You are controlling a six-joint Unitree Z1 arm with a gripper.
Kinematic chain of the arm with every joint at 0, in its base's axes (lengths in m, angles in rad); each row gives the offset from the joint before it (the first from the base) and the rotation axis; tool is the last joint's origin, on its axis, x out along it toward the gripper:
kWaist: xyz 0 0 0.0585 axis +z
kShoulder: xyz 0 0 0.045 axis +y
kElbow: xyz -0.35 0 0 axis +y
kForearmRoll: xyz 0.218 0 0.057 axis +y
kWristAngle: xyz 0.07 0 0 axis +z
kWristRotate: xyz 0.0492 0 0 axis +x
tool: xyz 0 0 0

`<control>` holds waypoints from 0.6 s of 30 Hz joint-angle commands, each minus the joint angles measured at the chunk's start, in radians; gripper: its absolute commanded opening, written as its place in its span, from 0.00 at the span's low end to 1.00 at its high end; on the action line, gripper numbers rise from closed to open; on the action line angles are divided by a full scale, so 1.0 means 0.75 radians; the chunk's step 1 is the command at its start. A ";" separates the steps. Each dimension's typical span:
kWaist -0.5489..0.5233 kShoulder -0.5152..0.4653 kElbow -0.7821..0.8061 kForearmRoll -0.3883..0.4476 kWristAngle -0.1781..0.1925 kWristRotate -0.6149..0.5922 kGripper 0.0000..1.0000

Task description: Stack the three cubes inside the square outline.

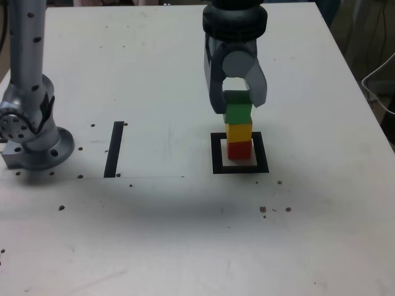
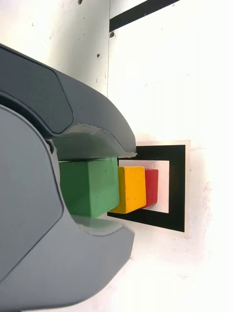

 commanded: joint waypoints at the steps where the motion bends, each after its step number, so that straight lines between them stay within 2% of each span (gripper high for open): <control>1: 0.001 0.002 -0.003 0.006 0.004 -0.003 0.83; 4: 0.001 0.001 -0.006 0.011 0.004 -0.003 0.95; 6: 0.001 0.001 -0.005 0.012 0.003 -0.004 0.99; 18: 0.001 -0.011 -0.002 0.017 -0.003 -0.005 1.00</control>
